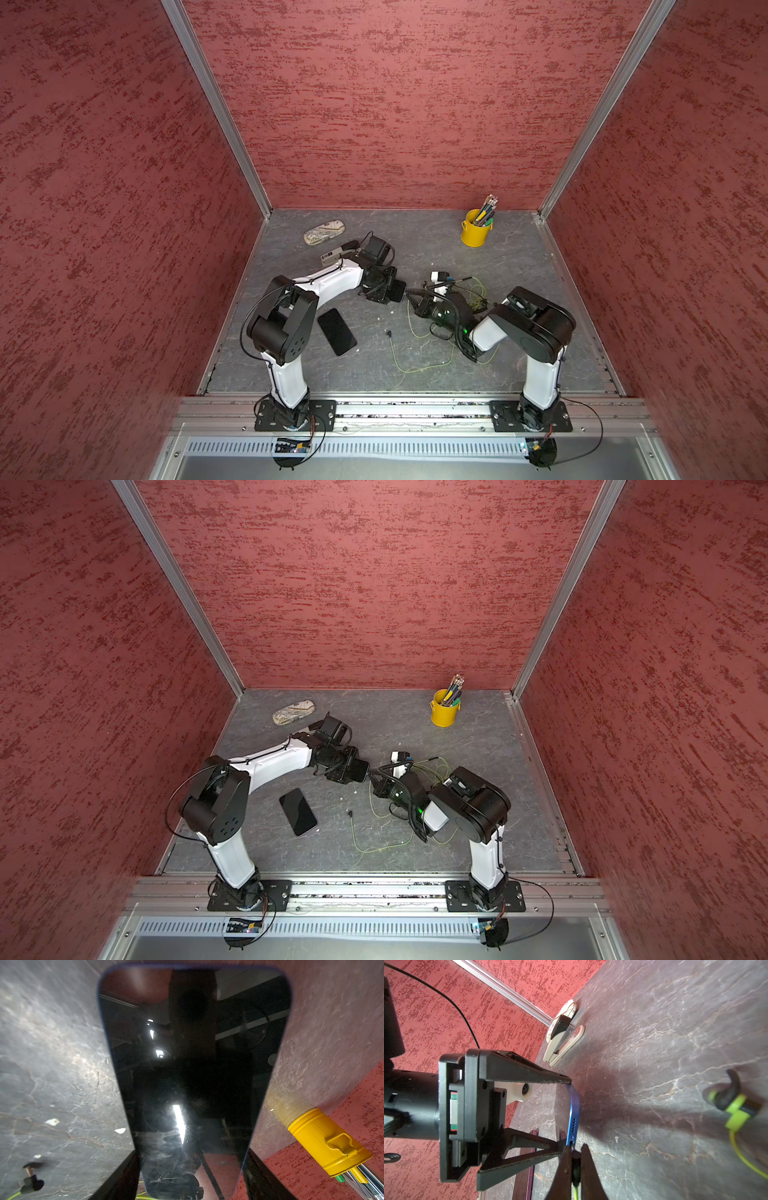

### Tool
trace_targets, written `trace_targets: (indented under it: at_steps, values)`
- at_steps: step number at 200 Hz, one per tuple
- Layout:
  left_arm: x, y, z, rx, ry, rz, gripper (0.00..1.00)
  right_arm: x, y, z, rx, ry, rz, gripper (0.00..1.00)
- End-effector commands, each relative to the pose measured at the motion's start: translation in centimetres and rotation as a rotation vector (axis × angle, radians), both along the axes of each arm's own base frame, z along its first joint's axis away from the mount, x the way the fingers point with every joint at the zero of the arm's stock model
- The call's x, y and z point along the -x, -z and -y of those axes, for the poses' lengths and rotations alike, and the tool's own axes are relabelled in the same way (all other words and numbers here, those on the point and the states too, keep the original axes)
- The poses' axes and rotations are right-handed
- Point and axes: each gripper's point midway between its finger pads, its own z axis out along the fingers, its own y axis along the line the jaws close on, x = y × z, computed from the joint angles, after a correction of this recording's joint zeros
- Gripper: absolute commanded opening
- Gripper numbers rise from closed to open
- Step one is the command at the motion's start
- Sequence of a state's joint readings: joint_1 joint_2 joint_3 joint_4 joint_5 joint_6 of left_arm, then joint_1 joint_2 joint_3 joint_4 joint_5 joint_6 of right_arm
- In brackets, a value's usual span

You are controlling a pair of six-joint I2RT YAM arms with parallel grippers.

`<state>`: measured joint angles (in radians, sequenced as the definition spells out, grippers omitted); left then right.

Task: Plug wired earphones into phones
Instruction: Insert the wired earphone into the phone.

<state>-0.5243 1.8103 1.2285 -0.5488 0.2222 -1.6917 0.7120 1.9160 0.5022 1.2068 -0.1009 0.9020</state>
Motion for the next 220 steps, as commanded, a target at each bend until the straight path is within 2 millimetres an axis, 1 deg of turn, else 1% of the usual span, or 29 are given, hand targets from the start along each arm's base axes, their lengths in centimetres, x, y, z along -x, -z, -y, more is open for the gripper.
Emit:
trace_targets:
  at_steps: [1, 18, 52, 134, 200, 220]
  values:
    - [-0.4, -1.0, 0.5, 0.021, 0.002, 0.038, 0.68, -0.3, -0.7, -0.6, -0.023, -0.003, 0.010, 0.00]
    - [-0.3, -0.8, 0.6, 0.025, 0.002, 0.032, 0.68, -0.4, -1.0, -0.7, -0.027, -0.005, 0.014, 0.00]
    - [-0.3, -0.8, 1.0, 0.039, 0.005, 0.031, 0.68, -0.5, -0.8, -0.9, -0.026, -0.009, 0.008, 0.00]
    - [-0.4, -1.2, 1.9, 0.100, 0.000, 0.039, 0.68, -0.7, 0.1, -0.8, -0.010, 0.004, -0.012, 0.00]
    - [-0.3, -1.9, 1.6, 0.119, -0.017, 0.046, 0.67, -0.9, -0.1, -0.8, -0.015, 0.011, -0.006, 0.00]
    - [-0.2, -2.0, 1.8, 0.142, -0.036, 0.048, 0.67, -0.9, -0.7, -1.0, -0.037, 0.009, 0.009, 0.00]
